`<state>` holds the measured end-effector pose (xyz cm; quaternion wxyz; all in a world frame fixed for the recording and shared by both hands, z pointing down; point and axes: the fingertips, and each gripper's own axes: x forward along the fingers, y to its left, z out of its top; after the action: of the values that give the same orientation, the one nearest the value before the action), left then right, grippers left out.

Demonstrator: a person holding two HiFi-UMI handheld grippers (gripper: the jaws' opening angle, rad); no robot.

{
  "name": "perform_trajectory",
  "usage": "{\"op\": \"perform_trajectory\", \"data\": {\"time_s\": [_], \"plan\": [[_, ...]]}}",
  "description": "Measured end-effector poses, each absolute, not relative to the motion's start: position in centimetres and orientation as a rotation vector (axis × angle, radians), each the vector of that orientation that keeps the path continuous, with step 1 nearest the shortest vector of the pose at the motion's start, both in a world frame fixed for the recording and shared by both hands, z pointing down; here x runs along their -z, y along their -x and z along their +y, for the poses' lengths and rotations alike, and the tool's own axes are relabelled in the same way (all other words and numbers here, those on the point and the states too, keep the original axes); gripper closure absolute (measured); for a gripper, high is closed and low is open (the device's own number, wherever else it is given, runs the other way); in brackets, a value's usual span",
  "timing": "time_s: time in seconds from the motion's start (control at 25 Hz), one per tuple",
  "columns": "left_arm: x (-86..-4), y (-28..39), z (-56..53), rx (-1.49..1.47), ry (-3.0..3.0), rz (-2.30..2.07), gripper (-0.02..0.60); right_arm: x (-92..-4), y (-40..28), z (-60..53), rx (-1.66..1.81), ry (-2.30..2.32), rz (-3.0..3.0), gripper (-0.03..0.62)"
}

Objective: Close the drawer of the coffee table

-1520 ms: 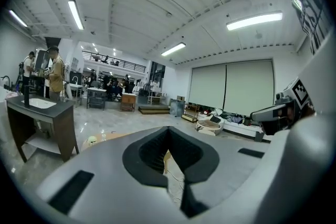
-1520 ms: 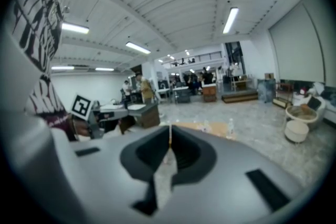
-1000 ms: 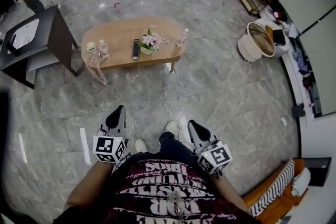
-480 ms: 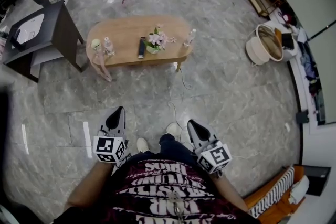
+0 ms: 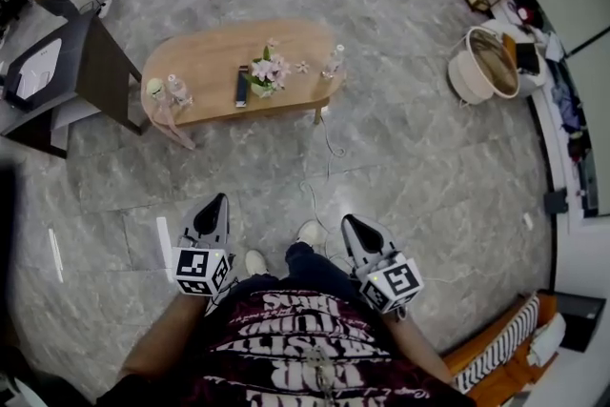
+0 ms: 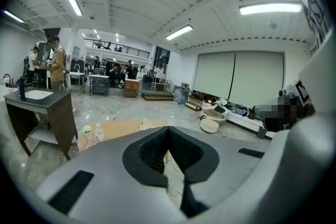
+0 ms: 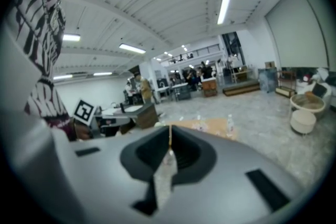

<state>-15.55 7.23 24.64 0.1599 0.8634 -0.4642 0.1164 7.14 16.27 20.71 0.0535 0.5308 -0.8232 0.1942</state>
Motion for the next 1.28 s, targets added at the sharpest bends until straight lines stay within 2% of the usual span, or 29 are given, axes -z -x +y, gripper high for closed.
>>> {"op": "perform_trajectory", "data": {"time_s": [0.36, 0.68, 1.28], "plan": [[-23.0, 8.9, 2.2, -0.357, -2.481, -1.408, 0.56, -20.7, -14.6, 10.2, -0.609, -1.588, -2.571, 0.559], [-22.0, 7.2, 1.1, -0.339, -2.405, -1.577, 0.56, -22.0, -18.6, 7.0, -0.614, -1.475, -2.621, 0.559], [-23.4, 9.3, -0.5, -0.432, -2.308, -1.647, 0.561, -24.2, -17.5, 3.4, -0.77, -1.415, -2.664, 0.559]]}}
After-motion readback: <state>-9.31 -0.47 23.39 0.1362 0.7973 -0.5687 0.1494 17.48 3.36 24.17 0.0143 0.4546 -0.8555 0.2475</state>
